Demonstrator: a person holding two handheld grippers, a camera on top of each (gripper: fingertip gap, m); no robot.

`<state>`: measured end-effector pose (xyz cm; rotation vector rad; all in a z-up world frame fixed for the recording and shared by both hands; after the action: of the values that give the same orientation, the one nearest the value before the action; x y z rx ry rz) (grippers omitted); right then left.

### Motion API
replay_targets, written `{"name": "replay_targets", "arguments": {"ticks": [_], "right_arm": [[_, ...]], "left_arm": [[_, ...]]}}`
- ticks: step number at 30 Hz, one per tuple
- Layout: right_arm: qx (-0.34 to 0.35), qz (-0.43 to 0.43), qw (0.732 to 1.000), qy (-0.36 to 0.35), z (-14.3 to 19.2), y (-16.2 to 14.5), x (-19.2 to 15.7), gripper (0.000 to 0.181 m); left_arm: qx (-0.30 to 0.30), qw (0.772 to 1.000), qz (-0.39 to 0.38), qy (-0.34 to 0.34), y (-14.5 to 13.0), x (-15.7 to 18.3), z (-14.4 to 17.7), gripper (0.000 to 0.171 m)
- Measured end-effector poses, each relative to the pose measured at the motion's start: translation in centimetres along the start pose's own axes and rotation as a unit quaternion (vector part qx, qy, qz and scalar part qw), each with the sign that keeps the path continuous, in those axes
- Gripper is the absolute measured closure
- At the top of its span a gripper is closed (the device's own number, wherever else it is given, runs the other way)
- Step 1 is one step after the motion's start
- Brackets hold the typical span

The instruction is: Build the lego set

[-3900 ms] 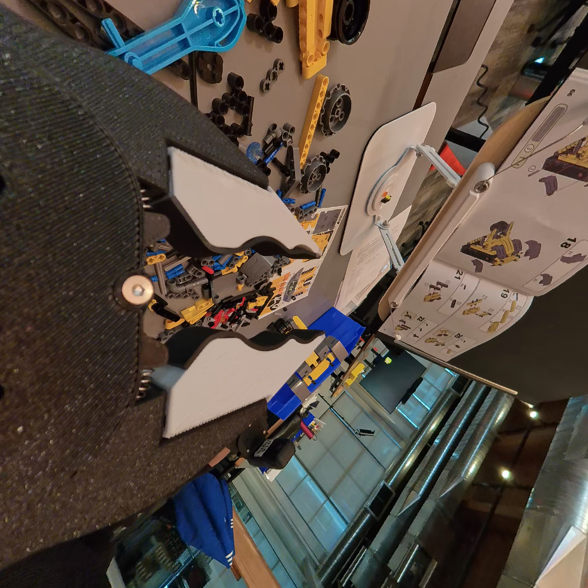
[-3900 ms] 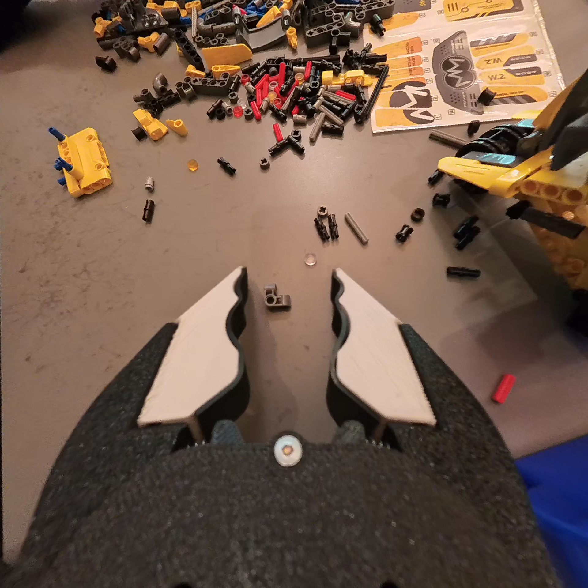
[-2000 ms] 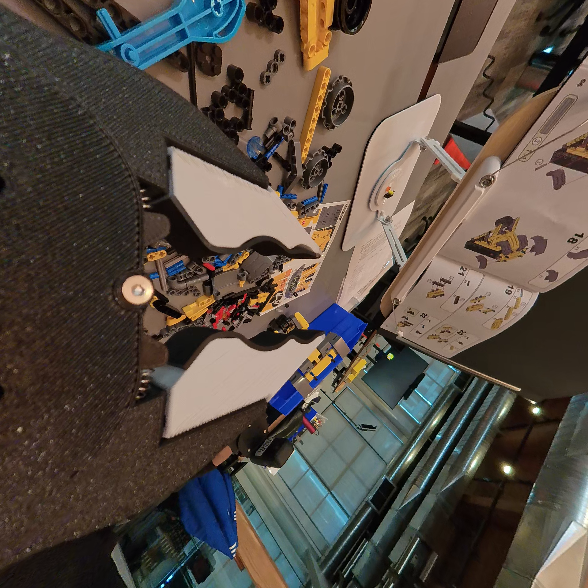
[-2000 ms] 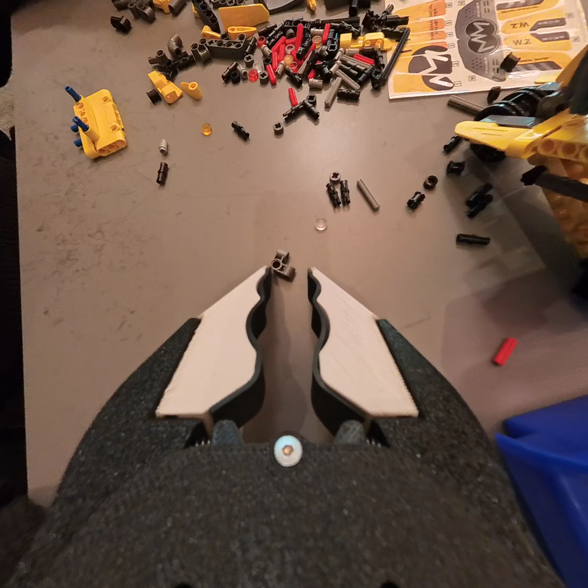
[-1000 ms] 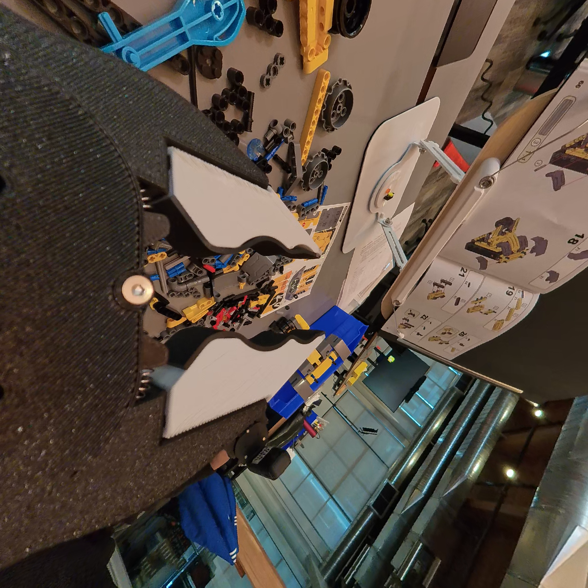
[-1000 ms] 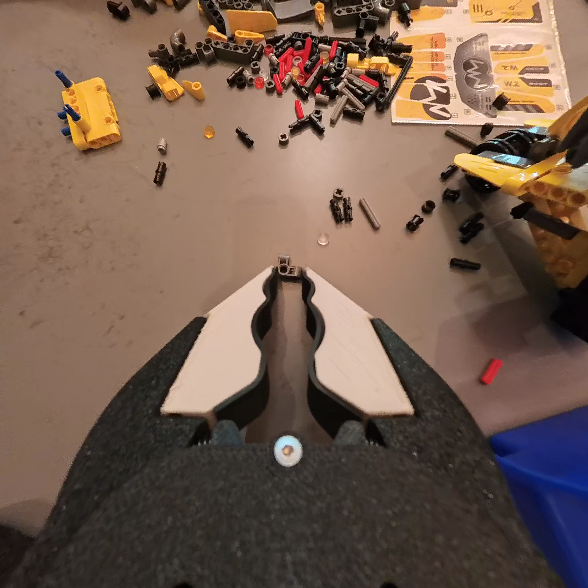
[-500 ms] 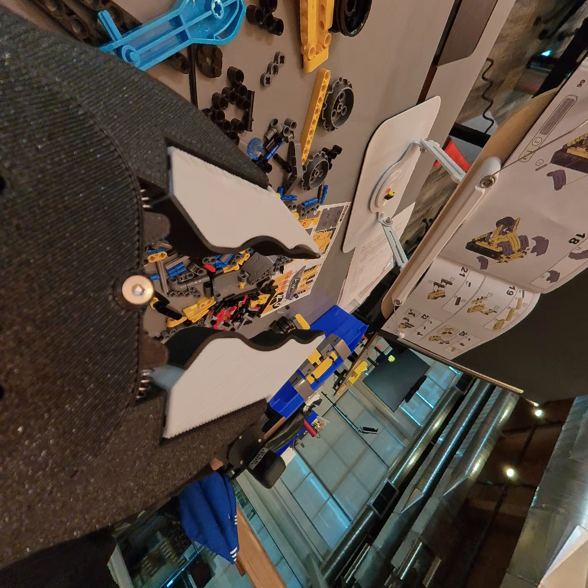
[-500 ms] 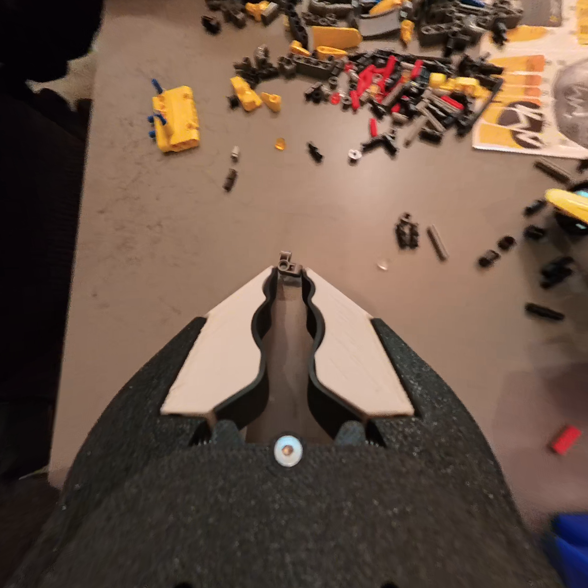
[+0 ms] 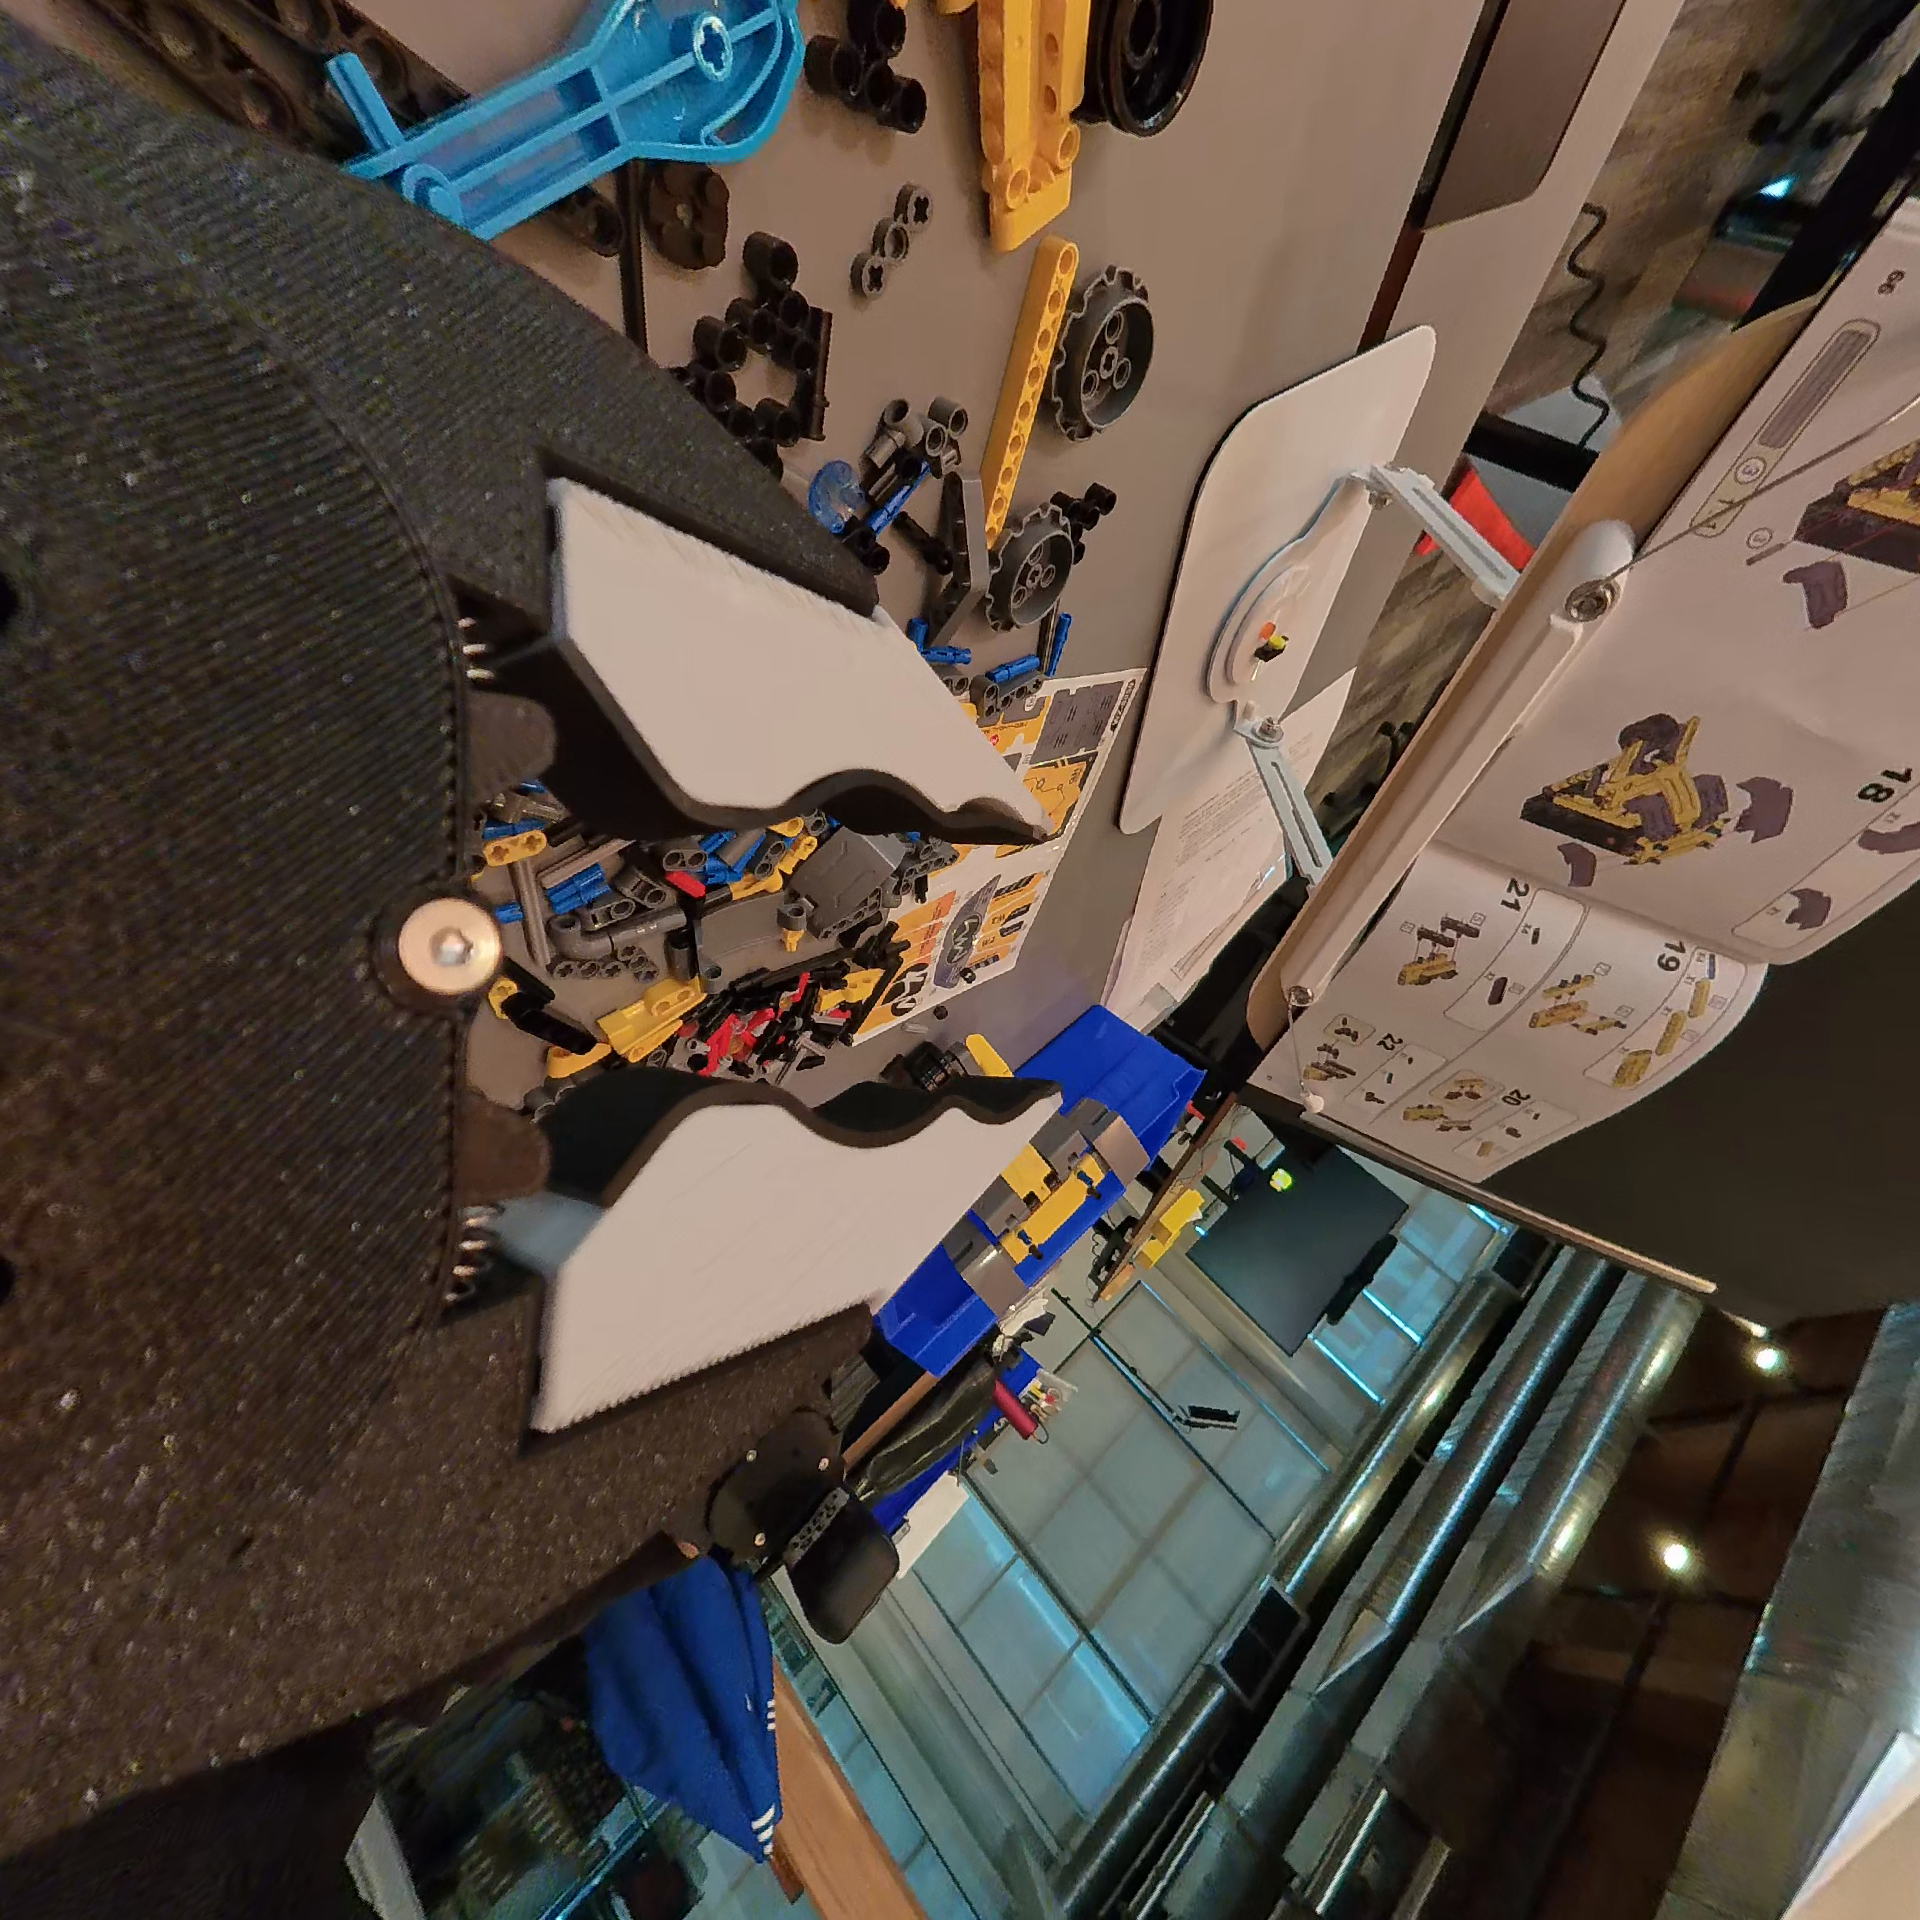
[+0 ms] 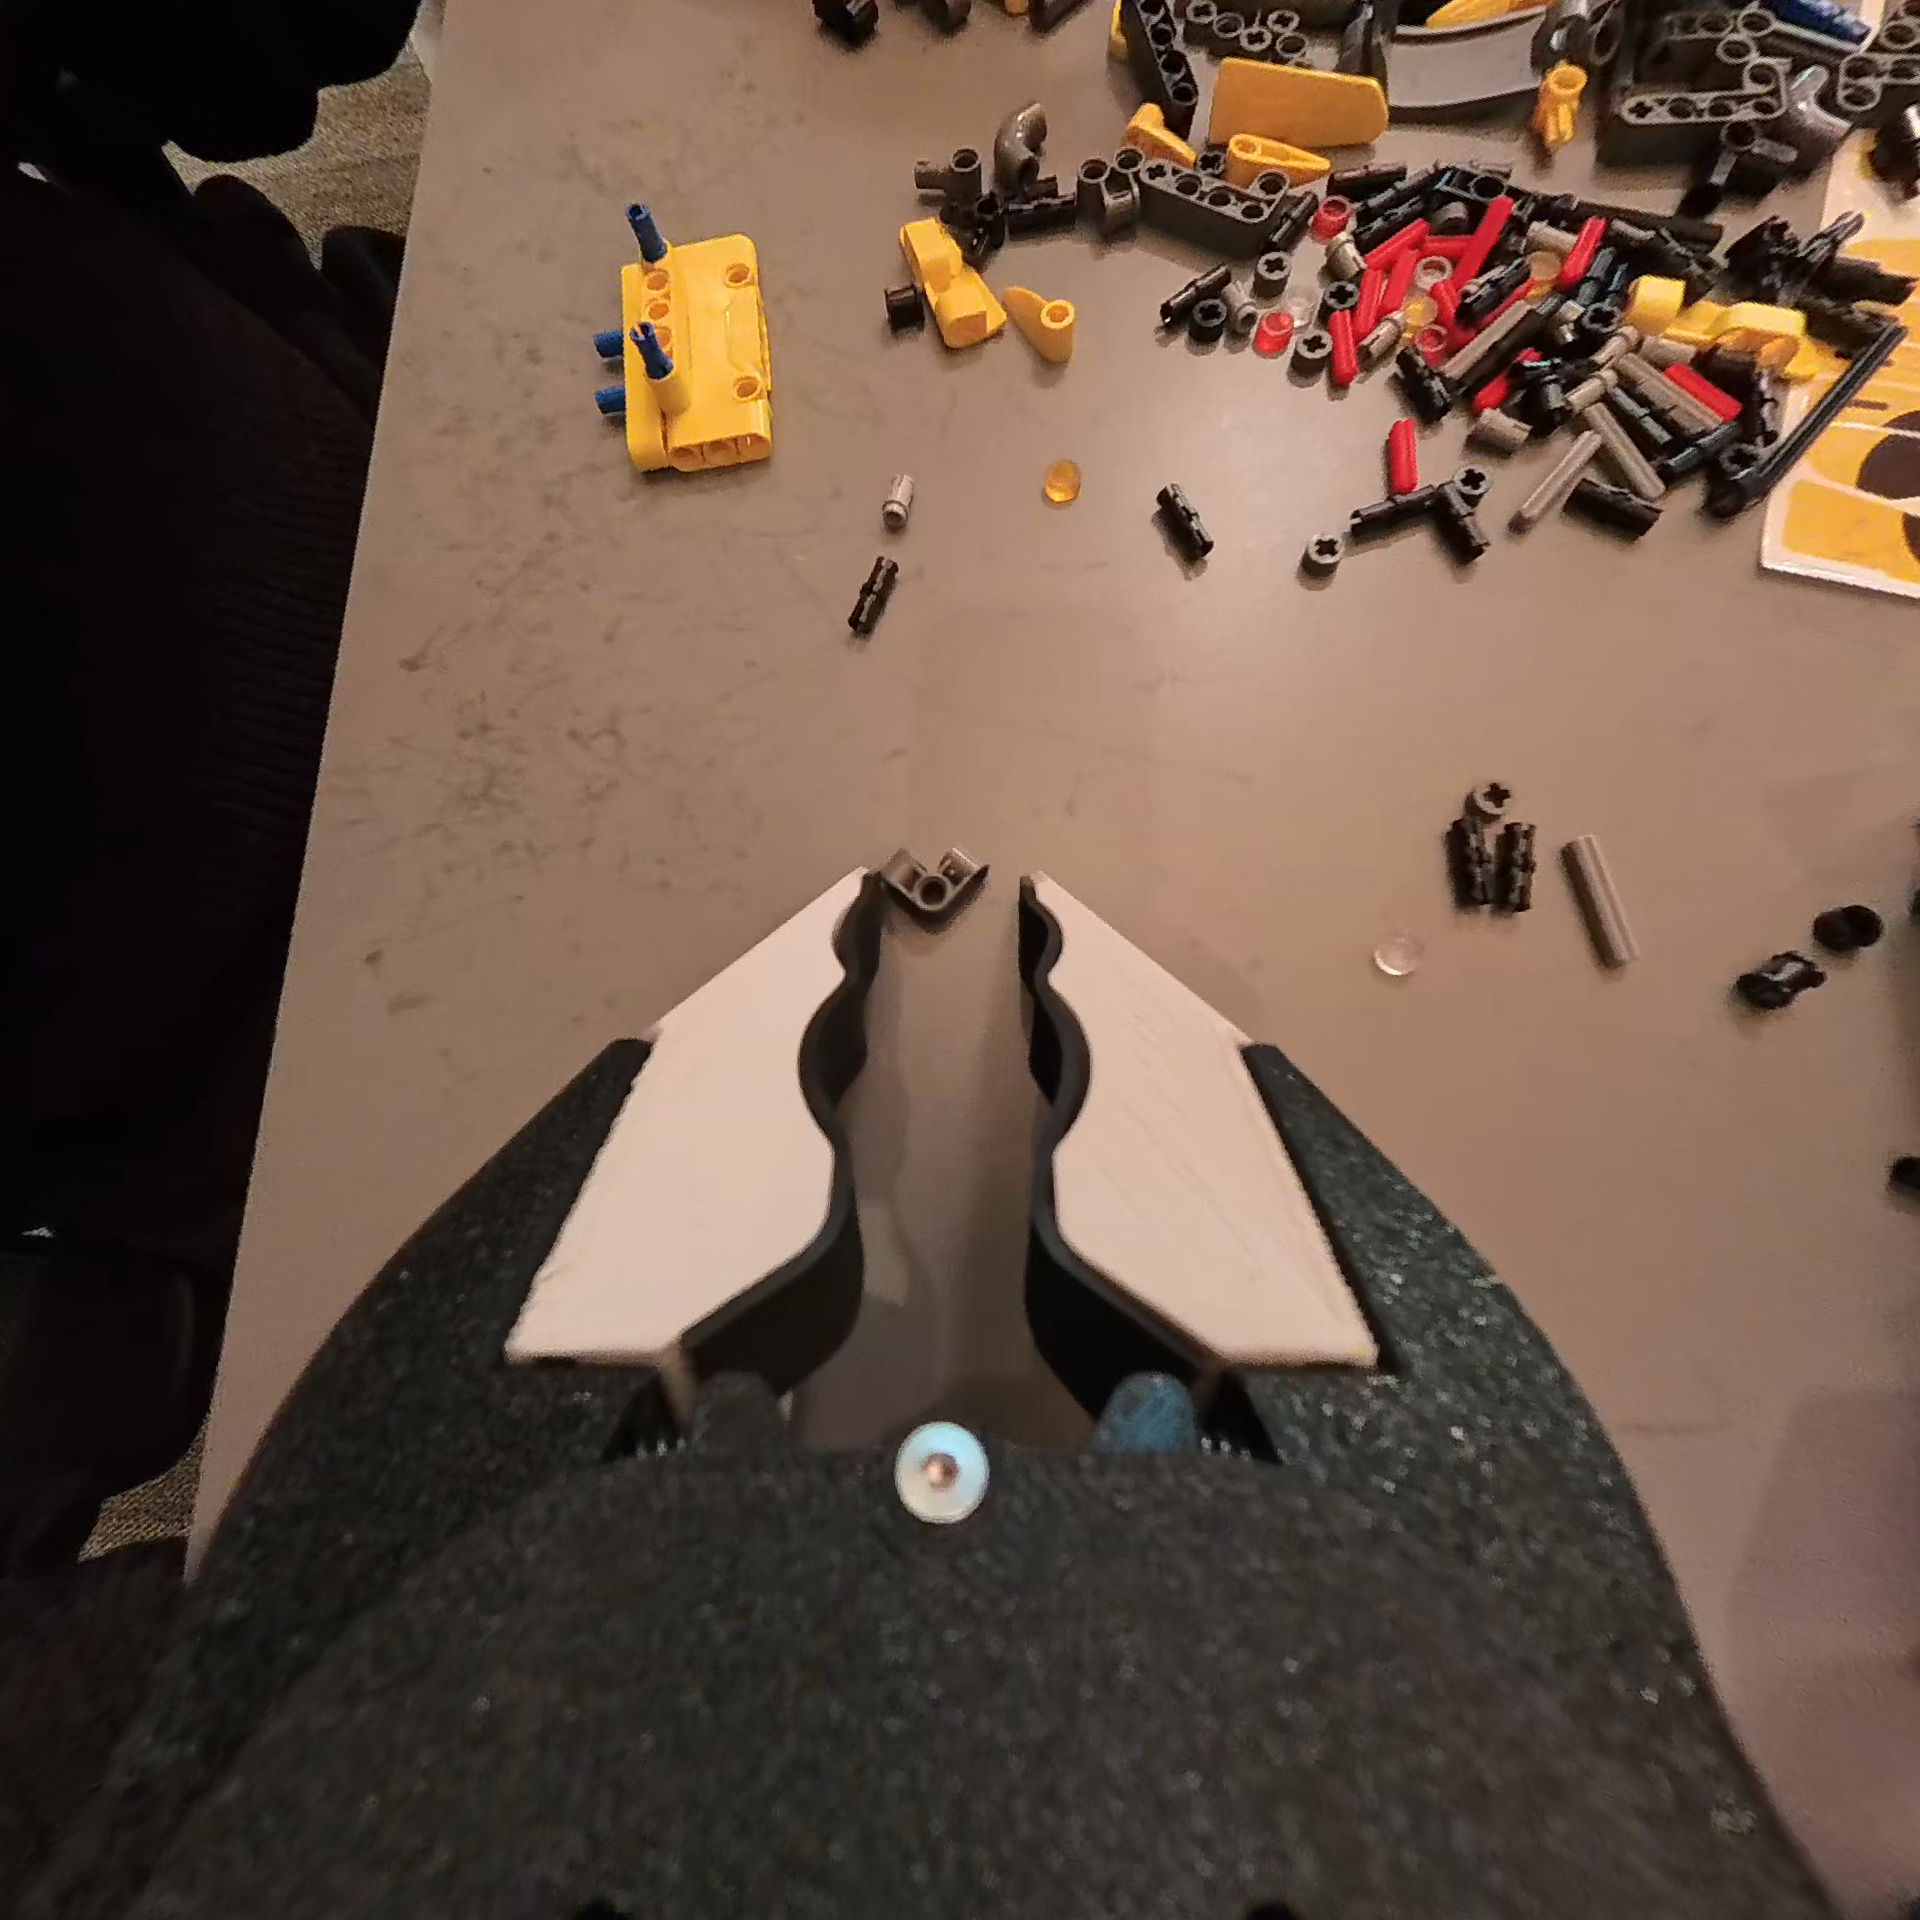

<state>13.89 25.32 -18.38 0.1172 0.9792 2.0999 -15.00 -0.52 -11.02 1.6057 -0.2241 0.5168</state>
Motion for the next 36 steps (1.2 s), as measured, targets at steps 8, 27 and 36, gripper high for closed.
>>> {"name": "replay_targets", "arguments": {"ticks": [8,27,36], "right_arm": [[0.039,-0.006,0.999,0.012,0.8,0.7,-0.1,0.143],[0.243,-0.003,0.958,-0.155,4.1,3.7,3.5,0.181],[0.247,-0.029,0.954,-0.165,4.0,3.7,4.2,0.165]], "left_arm": [[0.002,1.0,-0.001,0.001,0.1,0.0,0.0,0.13],[0.091,0.981,-0.128,0.115,2.5,0.2,2.2,0.171],[0.083,0.955,-0.241,0.151,2.8,1.3,2.2,0.158]]}}
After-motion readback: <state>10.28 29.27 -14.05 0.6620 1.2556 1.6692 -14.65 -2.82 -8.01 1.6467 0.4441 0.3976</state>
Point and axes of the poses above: each gripper's, where its closed fingertips meet, z back along the fingers, y out of its top, x = y × z across the jaws, the point moved 7 cm from there along z, back along the fingers, and after that the axes turned 11 degrees about -z, right-handed, at the moved point
